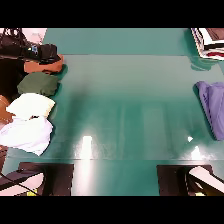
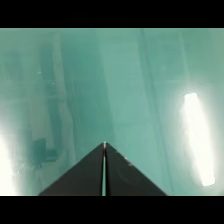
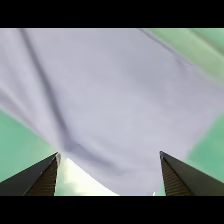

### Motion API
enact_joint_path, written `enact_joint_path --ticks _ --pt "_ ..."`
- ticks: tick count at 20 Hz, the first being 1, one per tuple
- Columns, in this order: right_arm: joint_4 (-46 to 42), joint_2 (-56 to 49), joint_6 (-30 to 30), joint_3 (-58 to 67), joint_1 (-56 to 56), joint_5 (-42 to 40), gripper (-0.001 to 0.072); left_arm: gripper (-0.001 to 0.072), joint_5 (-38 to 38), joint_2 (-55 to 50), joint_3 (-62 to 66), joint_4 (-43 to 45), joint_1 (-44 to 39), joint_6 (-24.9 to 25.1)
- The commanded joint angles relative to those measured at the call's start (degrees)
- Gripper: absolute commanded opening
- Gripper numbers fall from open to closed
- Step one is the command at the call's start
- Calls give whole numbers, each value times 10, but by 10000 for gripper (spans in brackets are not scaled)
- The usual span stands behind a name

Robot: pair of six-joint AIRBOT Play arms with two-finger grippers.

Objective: Fold the shirts.

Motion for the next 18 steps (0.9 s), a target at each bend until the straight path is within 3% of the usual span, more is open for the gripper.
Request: enact_joint_path --ticks 1,4,7,9,10,14,18 --pt "75 1 -8 48 61 62 698 23 -20 0 0 -1 0 0" --pt "140 1 -8 54 194 89 669 23 -30 0 0 0 0 0" --pt "143 1 -8 54 351 83 341 23 -14 0 0 0 0 0" --pt "143 1 -9 54 441 65 71 23 -6 0 0 0 0 0" --pt "143 1 -9 54 480 53 13 23 -1 0 0 0 0 0" --pt "143 1 -9 54 576 21 13 23 12 0 0 0 0 0" --pt "144 1 -9 54 603 27 13 23 12 0 0 0 0 0"
